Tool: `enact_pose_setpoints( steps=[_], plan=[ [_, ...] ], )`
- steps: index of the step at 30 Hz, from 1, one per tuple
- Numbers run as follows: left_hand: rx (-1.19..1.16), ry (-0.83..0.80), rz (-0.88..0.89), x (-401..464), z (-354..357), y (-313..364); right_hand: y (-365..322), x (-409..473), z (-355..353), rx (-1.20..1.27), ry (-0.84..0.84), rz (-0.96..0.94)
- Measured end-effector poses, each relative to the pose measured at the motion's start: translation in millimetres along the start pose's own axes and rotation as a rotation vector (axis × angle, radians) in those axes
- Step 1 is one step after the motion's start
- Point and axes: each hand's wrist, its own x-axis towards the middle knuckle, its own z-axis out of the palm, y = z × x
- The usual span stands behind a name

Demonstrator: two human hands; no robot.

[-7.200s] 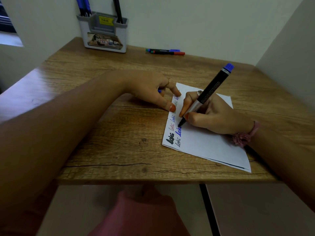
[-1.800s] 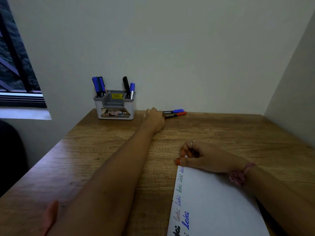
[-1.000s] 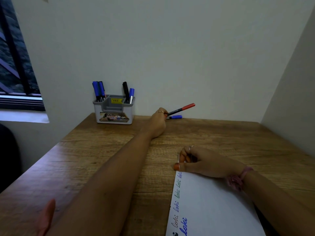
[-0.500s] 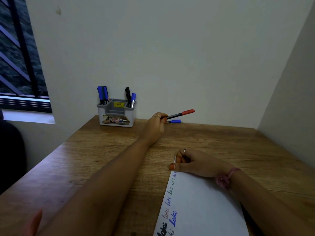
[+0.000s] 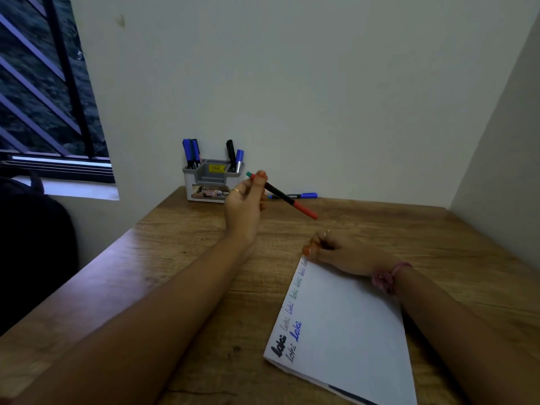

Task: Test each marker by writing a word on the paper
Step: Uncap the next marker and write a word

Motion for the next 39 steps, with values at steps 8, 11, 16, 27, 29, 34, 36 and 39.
enact_pose_setpoints(
  steps=[8,11,16,27,29,34,36,39],
  plan=[
    [0.023,-0.228,-0.205,-27,-8,25,-29,-7,2,0.468,0.292,-0.057],
    [0.151,-0.349,-0.199,-33,-1,21,-32,-11,2,0.5,0.133,-0.093],
    [0.323,-0.511,-0.222,-42,4,22,-34,-14,4,0.572,0.123,-0.152],
    [0.485,-0.777,-0.286,-63,14,27,-36,-20,5,0.71,0.302,-0.269],
    [0.489,-0.777,-0.236,-63,15,27,-37,-20,7,0.745,0.297,-0.267],
    [0.604,-0.767,-0.16,-60,12,31,-39,-22,-2,0.985,0.398,-0.265],
    [0.606,-0.828,-0.227,-52,7,37,-35,-26,-13,1.056,0.475,-0.241],
    [0.575,-0.92,-0.384,-33,-7,45,-25,-33,-25,1.143,0.546,-0.198]
  ],
)
